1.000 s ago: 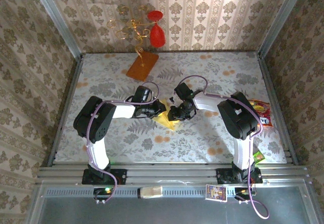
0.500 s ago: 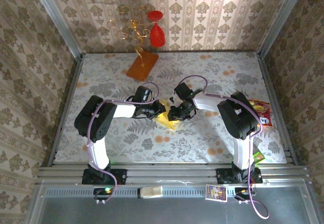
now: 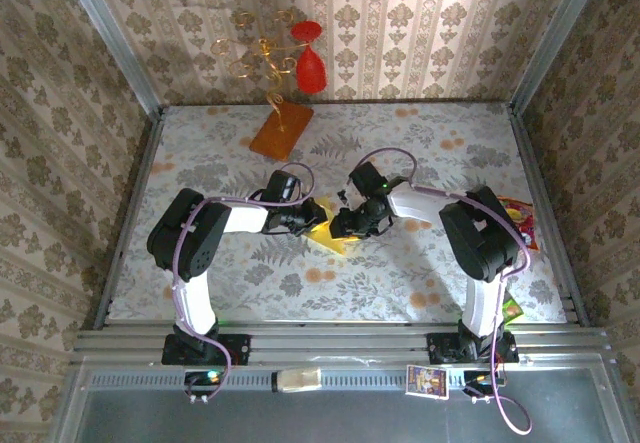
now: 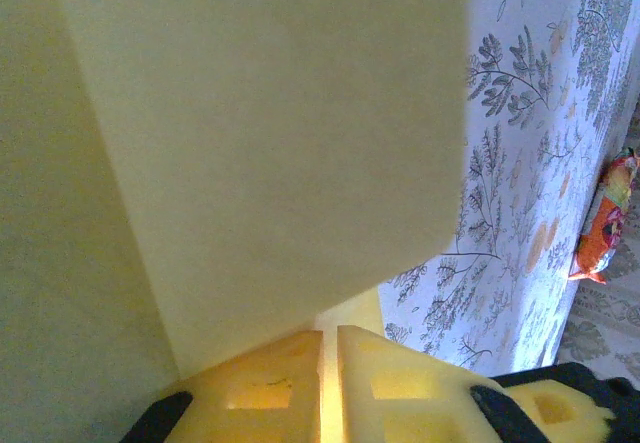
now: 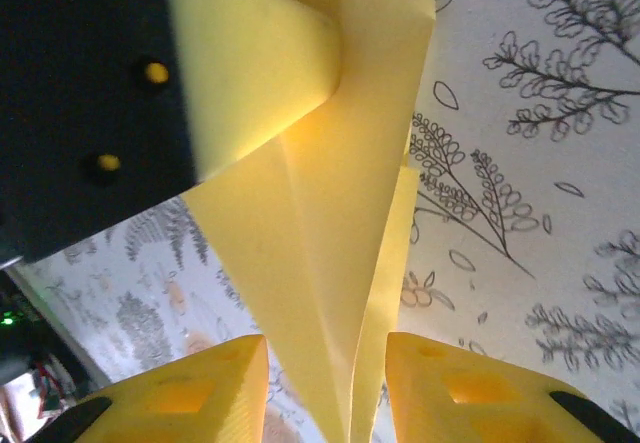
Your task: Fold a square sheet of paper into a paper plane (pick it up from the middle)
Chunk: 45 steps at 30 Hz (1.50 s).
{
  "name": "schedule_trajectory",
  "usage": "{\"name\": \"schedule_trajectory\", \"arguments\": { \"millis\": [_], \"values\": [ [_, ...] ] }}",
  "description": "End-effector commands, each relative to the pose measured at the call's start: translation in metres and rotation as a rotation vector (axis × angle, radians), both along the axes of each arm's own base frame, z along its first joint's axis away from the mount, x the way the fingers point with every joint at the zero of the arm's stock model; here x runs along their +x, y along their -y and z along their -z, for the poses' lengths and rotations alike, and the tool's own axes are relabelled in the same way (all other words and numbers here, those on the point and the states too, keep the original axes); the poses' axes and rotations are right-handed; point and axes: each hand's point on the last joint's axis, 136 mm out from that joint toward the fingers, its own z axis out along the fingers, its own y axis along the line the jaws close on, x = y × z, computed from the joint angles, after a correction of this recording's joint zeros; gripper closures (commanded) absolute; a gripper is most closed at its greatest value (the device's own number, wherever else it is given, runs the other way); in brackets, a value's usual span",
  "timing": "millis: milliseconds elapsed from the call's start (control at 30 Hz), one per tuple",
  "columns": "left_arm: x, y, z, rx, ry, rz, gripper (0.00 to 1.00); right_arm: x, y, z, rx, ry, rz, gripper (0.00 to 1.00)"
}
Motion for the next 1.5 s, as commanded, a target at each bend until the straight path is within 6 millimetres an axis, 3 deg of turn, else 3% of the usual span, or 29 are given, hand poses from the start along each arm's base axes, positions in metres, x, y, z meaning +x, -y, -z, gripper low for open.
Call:
{"name": "schedule_trajectory", "arguments": {
  "millis": [0, 367, 1000, 1467],
  "values": [
    [-0.003, -0.007, 0.016, 0.043, -0.026, 0.001, 0.87, -0.008, 0.002, -0.009, 0.045, -0.046, 0.021, 0.61],
    [-0.003, -0.006, 0.013, 0.03, -0.021, 0.005, 0.87, -0.019, 0.005, 0.004, 0.057, -0.114, 0.041, 0.72],
    [-0.002, -0.006, 0.009, 0.028, -0.013, 0.001, 0.87, -0.026, 0.005, 0.002, 0.126, -0.151, 0.035, 0.78],
    [-0.002, -0.007, 0.009, 0.031, -0.014, 0.001, 0.87, -0.035, 0.007, 0.021, 0.11, -0.196, 0.014, 0.86]
  ]
}}
